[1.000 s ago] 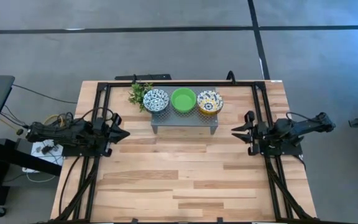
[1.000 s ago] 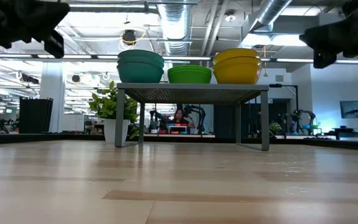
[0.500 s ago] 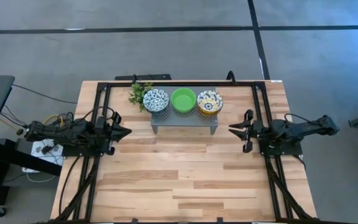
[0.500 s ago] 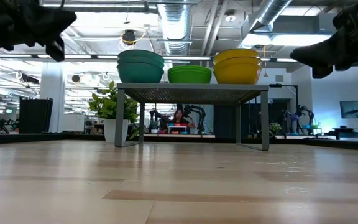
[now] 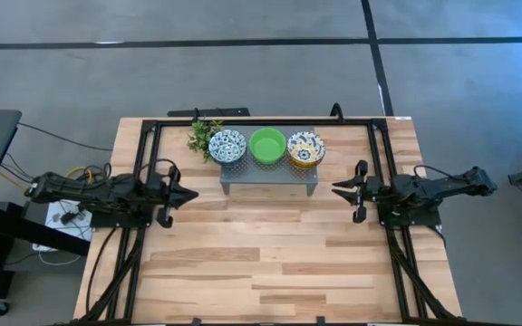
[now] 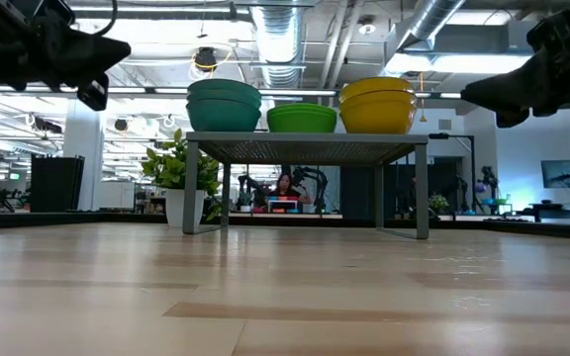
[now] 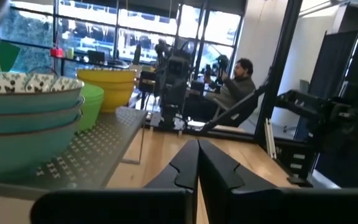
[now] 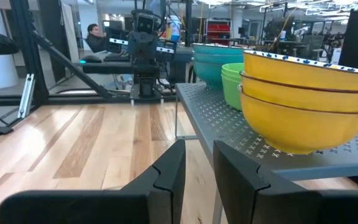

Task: Pick & Place Mini bowls
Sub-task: Return to Home Position

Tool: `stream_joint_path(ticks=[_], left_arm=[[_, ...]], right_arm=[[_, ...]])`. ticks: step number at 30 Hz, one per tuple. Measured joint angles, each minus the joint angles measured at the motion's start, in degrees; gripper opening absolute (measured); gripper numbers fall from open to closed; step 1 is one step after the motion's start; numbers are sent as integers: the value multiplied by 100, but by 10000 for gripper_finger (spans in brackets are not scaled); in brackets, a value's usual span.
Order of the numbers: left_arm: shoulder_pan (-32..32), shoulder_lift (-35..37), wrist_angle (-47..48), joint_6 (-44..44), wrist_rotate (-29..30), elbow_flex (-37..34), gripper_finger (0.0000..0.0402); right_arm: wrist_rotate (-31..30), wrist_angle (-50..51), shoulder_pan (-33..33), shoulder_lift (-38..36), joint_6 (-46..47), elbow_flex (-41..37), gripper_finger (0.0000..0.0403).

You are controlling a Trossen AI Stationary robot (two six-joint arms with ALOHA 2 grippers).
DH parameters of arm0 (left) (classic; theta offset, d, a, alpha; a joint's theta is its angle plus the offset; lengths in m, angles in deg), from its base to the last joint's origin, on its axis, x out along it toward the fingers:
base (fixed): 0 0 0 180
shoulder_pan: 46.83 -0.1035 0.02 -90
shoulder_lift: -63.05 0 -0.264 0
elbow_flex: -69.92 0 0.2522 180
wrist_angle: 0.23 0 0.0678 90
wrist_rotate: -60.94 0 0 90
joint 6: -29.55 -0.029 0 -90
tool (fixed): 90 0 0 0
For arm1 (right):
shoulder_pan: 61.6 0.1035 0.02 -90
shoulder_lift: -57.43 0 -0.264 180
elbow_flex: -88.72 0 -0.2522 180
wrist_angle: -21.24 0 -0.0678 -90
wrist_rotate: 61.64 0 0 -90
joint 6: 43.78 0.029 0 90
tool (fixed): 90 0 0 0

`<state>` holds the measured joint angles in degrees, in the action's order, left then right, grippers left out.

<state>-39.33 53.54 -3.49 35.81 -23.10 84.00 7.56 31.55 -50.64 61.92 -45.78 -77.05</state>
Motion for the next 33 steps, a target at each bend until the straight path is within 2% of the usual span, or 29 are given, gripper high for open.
stream_joint_path(ticks=[17, 33], left_arm=[[-1, -488, -24, 0, -1, 2, 12], [1, -492, -45, 0, -1, 2, 11]], right_arm=[[-2, 5, 2, 0, 13, 0, 77], [-2, 7, 3, 0, 9, -2, 77]])
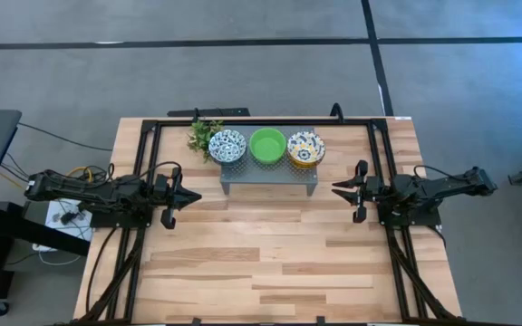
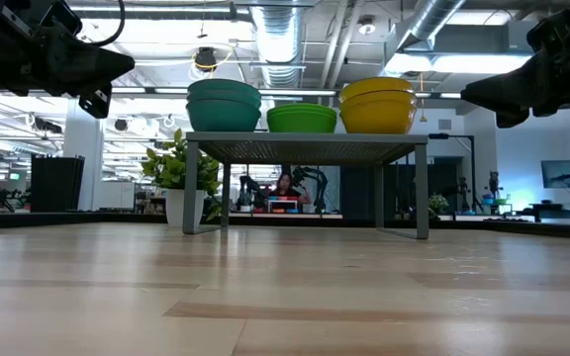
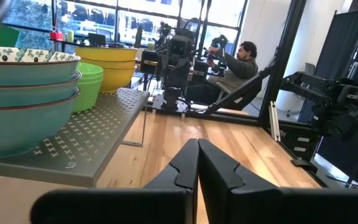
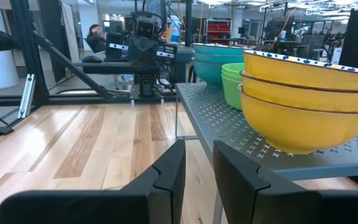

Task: Pick & Place Mini bowls
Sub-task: Return to Home Position

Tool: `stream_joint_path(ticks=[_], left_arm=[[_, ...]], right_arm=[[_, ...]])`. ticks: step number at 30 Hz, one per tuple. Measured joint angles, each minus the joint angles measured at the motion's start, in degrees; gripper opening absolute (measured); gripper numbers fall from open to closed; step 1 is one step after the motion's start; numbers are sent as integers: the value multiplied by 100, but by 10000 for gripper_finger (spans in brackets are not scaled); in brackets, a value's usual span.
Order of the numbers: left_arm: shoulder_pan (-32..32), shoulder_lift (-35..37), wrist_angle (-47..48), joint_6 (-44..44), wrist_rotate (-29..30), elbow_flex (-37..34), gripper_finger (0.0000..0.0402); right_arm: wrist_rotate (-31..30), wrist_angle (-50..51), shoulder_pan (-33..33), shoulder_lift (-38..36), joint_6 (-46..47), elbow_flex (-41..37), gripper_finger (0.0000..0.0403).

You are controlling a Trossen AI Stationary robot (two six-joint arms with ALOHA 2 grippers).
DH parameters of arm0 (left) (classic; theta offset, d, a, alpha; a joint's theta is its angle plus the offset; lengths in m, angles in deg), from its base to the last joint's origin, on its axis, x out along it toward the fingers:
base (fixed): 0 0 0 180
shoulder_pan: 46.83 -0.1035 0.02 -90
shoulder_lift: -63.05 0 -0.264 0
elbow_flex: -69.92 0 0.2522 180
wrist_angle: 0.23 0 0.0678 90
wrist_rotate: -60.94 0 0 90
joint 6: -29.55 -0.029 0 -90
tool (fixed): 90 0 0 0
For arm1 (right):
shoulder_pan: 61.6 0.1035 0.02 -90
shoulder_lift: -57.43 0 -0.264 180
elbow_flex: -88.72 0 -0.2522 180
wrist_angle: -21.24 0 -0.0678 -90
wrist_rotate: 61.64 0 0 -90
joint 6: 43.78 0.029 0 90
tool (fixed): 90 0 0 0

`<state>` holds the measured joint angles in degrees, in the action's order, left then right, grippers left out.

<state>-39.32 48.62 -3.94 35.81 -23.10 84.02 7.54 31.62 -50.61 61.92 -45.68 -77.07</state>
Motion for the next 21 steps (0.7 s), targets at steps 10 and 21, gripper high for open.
stream_joint_path(ticks=[10, 21], left_arm=[[0, 0, -20, 2, 0, 0, 12], [0, 2, -49, 1, -1, 0, 12]], right_arm=[[0, 2, 2, 0, -3, 0, 77], [0, 2, 2, 0, -5, -2, 77]])
